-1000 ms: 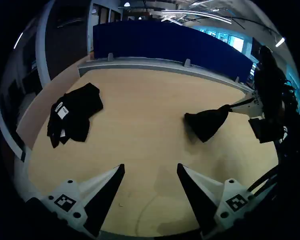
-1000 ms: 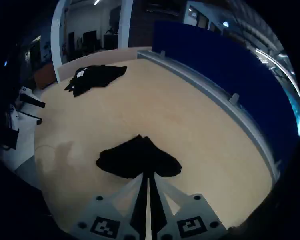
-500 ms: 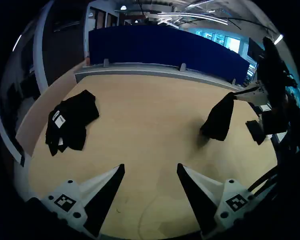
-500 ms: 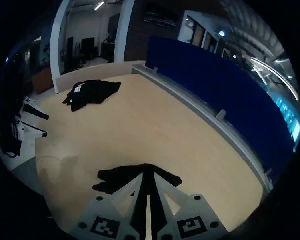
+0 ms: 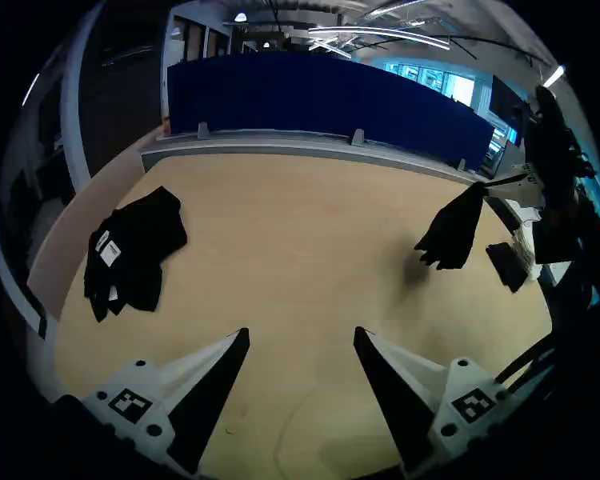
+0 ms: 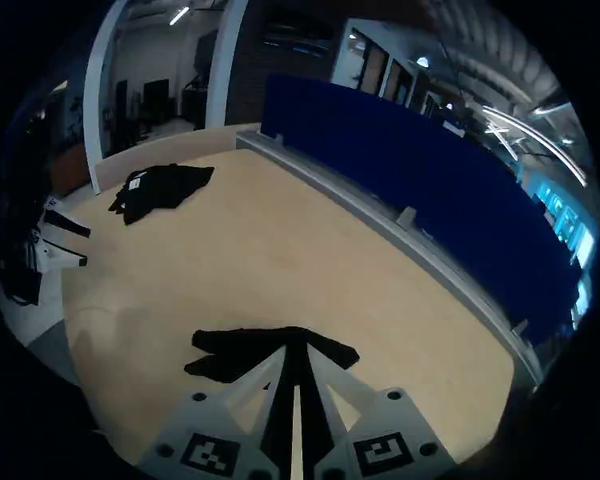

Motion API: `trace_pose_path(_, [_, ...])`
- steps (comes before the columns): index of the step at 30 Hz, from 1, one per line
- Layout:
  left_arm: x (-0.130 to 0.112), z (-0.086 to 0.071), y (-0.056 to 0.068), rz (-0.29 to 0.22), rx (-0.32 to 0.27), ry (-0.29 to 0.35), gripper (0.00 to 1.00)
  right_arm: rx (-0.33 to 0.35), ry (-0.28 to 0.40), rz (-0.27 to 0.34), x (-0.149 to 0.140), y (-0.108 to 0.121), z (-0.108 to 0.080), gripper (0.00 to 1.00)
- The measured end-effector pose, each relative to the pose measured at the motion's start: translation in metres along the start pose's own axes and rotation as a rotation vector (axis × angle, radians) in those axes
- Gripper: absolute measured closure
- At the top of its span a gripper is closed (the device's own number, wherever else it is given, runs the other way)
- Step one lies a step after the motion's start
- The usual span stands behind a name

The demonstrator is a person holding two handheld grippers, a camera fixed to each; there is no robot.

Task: Fold towel

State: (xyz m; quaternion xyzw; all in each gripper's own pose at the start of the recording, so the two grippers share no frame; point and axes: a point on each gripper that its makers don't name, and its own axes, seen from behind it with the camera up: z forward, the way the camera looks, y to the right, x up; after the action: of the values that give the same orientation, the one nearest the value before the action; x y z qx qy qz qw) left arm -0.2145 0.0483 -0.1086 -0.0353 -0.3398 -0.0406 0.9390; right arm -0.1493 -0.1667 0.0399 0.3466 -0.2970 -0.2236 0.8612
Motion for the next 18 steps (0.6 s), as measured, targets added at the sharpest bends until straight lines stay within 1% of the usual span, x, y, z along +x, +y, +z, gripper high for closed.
trace_pose_path(5, [0.004,0.003,0.005,0.003,-0.004,-0.002,0.03,-0.036,-0.01,0.02,-0.015,0.031,-0.014,0.97])
trace_pose_path(18, [0.011,0.01,0.015,0.014,0.005,-0.013,0.03,-0.126,-0.052,0.054,-0.065,0.122,-0.053,0.97])
